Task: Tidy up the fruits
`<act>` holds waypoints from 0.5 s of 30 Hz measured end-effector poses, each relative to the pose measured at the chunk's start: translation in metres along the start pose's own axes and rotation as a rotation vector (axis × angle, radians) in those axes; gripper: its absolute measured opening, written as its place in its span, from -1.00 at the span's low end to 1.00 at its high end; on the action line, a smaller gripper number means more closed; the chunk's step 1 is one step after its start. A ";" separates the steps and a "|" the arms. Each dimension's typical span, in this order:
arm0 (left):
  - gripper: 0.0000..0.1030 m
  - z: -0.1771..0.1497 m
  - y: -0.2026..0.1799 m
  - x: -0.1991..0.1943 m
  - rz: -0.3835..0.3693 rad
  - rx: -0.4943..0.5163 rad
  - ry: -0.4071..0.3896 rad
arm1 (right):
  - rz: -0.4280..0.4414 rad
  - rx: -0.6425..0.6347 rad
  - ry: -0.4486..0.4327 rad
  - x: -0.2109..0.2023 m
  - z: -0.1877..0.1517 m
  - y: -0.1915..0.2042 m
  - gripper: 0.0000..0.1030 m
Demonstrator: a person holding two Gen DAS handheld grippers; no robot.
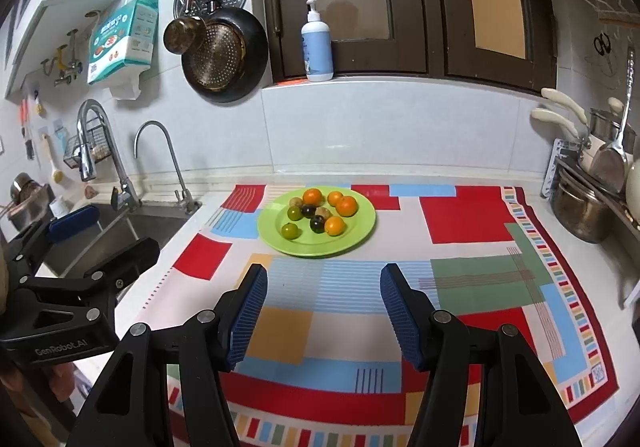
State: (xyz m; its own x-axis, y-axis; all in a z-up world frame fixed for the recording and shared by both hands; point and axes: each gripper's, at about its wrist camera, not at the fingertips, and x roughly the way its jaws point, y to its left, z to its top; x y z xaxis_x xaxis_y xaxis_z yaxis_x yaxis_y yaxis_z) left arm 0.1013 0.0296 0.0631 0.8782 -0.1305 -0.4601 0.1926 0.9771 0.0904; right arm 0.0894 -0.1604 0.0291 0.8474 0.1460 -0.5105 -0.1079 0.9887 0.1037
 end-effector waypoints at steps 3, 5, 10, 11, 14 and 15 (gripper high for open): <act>1.00 -0.001 -0.001 -0.005 -0.004 0.003 0.001 | 0.005 0.002 -0.002 -0.005 -0.002 0.000 0.16; 1.00 -0.001 -0.002 -0.007 0.000 0.003 0.000 | 0.007 0.004 -0.002 -0.007 -0.003 0.000 0.16; 1.00 -0.001 -0.003 -0.011 -0.001 0.006 -0.001 | 0.008 0.004 -0.005 -0.012 -0.006 -0.001 0.16; 1.00 -0.001 -0.004 -0.012 0.002 0.007 -0.004 | 0.008 0.003 -0.006 -0.013 -0.006 -0.001 0.17; 1.00 -0.001 -0.004 -0.015 0.007 0.011 -0.011 | 0.005 0.004 -0.015 -0.015 -0.006 -0.002 0.22; 1.00 -0.002 -0.005 -0.015 0.008 0.012 -0.013 | 0.004 0.004 -0.018 -0.016 -0.006 -0.002 0.22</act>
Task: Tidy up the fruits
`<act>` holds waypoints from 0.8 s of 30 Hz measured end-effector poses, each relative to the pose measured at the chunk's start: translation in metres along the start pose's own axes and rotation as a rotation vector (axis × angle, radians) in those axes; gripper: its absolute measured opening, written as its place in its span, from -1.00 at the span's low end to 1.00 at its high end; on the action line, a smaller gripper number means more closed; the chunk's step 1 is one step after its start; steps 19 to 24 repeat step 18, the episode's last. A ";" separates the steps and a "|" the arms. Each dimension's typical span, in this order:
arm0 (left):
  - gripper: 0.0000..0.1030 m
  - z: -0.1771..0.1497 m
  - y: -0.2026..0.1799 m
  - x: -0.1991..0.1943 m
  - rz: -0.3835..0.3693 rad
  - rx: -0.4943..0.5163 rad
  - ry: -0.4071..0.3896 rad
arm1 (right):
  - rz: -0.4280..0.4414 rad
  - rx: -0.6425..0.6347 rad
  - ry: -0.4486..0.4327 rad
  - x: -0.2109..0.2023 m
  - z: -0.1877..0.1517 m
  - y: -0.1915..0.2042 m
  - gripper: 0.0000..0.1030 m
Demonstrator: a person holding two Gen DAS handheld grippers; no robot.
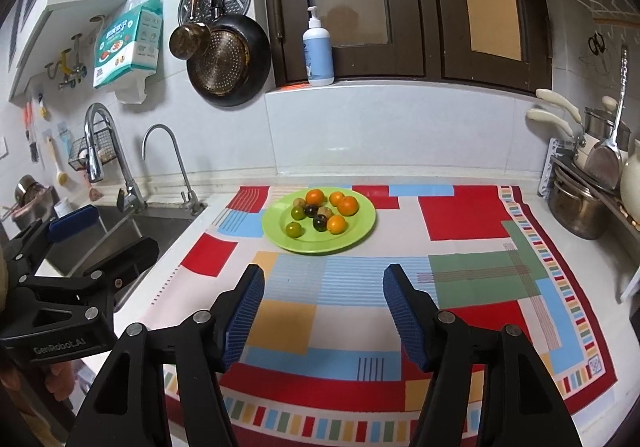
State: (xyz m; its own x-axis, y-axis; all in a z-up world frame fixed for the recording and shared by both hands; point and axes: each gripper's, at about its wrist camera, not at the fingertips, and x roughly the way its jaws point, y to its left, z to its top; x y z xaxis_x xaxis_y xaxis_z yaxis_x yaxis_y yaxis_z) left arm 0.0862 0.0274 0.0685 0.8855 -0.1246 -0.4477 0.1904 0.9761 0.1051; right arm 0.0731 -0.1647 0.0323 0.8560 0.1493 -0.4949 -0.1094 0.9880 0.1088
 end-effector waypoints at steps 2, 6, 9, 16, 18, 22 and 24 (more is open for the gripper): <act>1.00 0.000 0.000 -0.002 0.003 0.000 -0.003 | 0.000 -0.002 -0.002 -0.001 0.000 0.000 0.22; 1.00 0.000 -0.001 -0.003 0.008 0.000 -0.007 | 0.002 -0.002 -0.003 -0.001 0.000 -0.001 0.22; 1.00 0.001 0.000 -0.003 0.009 -0.004 -0.007 | 0.004 -0.005 -0.003 -0.001 0.000 0.000 0.22; 1.00 0.001 0.001 -0.002 0.011 -0.012 0.000 | 0.006 -0.006 0.001 -0.001 0.000 0.000 0.22; 1.00 0.001 0.001 -0.001 0.012 -0.016 0.001 | 0.006 -0.007 0.001 -0.001 0.000 0.000 0.22; 1.00 0.001 0.001 -0.001 0.012 -0.016 0.001 | 0.006 -0.007 0.001 -0.001 0.000 0.000 0.22; 1.00 0.001 0.001 -0.001 0.012 -0.016 0.001 | 0.006 -0.007 0.001 -0.001 0.000 0.000 0.22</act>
